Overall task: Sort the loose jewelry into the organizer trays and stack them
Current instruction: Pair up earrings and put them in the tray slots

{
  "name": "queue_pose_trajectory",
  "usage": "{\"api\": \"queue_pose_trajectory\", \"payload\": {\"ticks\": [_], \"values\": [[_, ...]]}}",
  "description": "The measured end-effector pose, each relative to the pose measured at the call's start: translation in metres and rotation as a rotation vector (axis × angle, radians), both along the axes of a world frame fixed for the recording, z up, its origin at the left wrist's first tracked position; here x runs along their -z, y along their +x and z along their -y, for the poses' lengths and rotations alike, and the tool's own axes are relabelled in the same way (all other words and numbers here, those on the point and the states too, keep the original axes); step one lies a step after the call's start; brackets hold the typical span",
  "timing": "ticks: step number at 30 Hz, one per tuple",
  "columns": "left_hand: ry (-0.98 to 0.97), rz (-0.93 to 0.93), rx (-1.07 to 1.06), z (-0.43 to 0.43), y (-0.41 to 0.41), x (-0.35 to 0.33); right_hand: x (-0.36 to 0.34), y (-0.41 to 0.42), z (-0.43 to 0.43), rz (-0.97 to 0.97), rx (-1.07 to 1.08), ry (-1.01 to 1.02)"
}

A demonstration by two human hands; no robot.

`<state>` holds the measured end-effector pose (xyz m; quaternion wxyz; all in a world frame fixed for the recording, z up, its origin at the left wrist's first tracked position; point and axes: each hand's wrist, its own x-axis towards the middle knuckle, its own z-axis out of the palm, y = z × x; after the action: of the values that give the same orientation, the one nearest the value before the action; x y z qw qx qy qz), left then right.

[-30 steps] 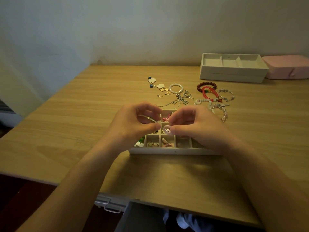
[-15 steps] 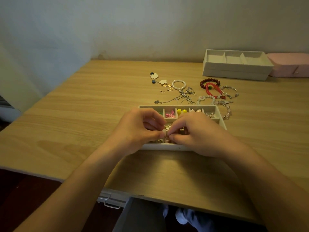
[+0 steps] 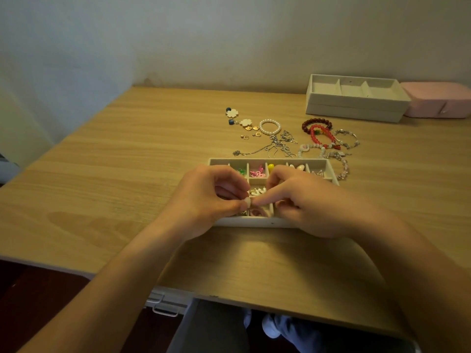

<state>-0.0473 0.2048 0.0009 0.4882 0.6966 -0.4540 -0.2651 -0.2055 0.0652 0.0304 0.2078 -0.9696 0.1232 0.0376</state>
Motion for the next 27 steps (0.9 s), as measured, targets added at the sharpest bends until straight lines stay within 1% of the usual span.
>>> {"api": "queue_pose_trajectory", "payload": {"ticks": [4,10,17,22,24,27], "values": [[0.01,0.011,-0.002,-0.001,-0.002,-0.001,0.003,-0.001,-0.003,0.03,0.0,-0.058],[0.039,0.083,-0.019,0.005,-0.003,-0.001,0.009,-0.002,0.001,0.137,0.035,-0.036],[0.079,0.278,-0.036,0.011,-0.013,-0.002,0.014,-0.003,0.004,0.186,0.06,-0.043],[0.106,0.556,-0.064,0.011,-0.025,-0.008,0.017,-0.001,0.004,0.211,0.068,-0.066],[0.128,0.572,-0.062,0.012,-0.025,-0.01,0.016,-0.001,0.003,0.217,0.07,-0.071],[0.212,0.565,-0.078,0.015,-0.023,-0.014,0.016,-0.001,0.002,0.226,0.073,-0.068]]}}
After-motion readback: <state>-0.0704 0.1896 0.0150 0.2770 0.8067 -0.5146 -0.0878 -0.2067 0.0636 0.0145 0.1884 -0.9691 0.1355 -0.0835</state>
